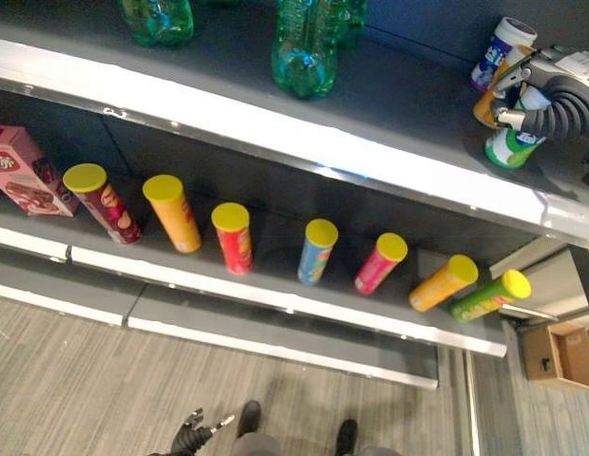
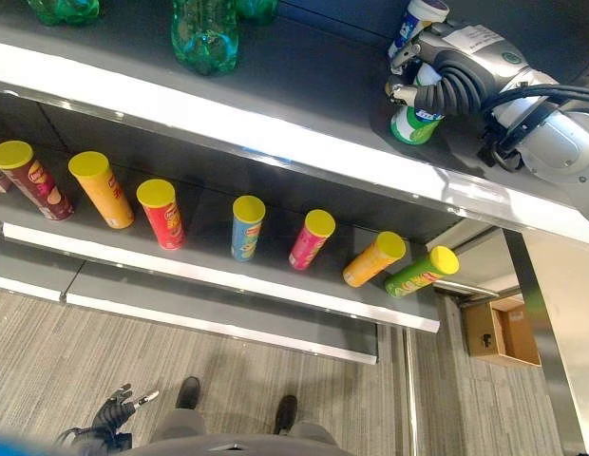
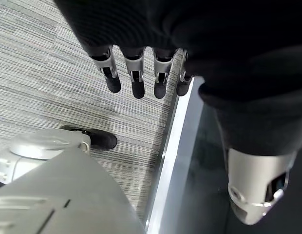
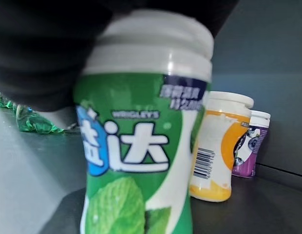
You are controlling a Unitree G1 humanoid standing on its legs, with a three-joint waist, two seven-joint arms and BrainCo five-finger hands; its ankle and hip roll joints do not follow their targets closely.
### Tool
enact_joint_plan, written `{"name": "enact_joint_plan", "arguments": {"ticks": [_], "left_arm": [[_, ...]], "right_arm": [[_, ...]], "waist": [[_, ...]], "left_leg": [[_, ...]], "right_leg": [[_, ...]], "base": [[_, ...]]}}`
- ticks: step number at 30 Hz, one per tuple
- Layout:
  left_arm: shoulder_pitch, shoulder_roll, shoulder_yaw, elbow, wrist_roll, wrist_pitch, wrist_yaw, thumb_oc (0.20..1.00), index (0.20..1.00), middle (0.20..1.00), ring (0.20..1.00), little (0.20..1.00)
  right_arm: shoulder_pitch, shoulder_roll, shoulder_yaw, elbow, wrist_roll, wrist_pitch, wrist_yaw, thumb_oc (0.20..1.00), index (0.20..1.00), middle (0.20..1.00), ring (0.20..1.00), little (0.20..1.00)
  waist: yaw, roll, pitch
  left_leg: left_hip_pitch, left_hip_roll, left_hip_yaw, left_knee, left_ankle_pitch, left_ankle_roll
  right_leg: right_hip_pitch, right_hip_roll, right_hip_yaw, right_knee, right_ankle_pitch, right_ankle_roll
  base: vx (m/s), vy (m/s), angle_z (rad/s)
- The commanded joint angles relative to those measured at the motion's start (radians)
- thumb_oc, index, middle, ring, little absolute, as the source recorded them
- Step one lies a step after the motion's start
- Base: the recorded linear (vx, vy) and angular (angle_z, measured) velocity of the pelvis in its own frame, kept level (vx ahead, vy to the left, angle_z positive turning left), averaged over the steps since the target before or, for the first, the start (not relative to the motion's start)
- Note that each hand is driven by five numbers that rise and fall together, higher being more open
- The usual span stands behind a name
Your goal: Put the goods on the table back onto the shelves and tidy them up.
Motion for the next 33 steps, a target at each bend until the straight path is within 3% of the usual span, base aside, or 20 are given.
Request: {"name": "enact_joint_plan", "arguments": {"ticks": [1,33], "left_arm": [[-0.033,0.051,-0.014,0.024,0.016,-0.018,0.01,1.0,1.0,1.0,1.0,1.0],[-0.071,0.069,0.01,0.153,0.037,-0.011,0.028,1.0,1.0,1.0,1.0,1.0]], "right_arm": [[-0.103,-0.024,0.062,0.052,0.013,0.013,-0.033,0.2,0.2,0.2,0.2,0.2],[-0.163,0.039,0.138,0.099,0.076,0.013,-0.007,0.2,0.2,0.2,0.2,0.2]], "waist": [[0.025,-0.021,-0.015],[0.031,-0.039,-0.019]], "left_leg": [[0.05,0.051,0.084,0.019,-0.088,-0.035],[0.055,0.053,0.083,0.015,-0.089,-0.04]], "right_leg": [[0.022,-0.05,-0.023,0.02,-0.044,0.04],[0.026,-0.048,-0.029,0.02,-0.046,0.039]], "base": [[0.0,0.0,0.0],[0.0,0.0,0.0]]}}
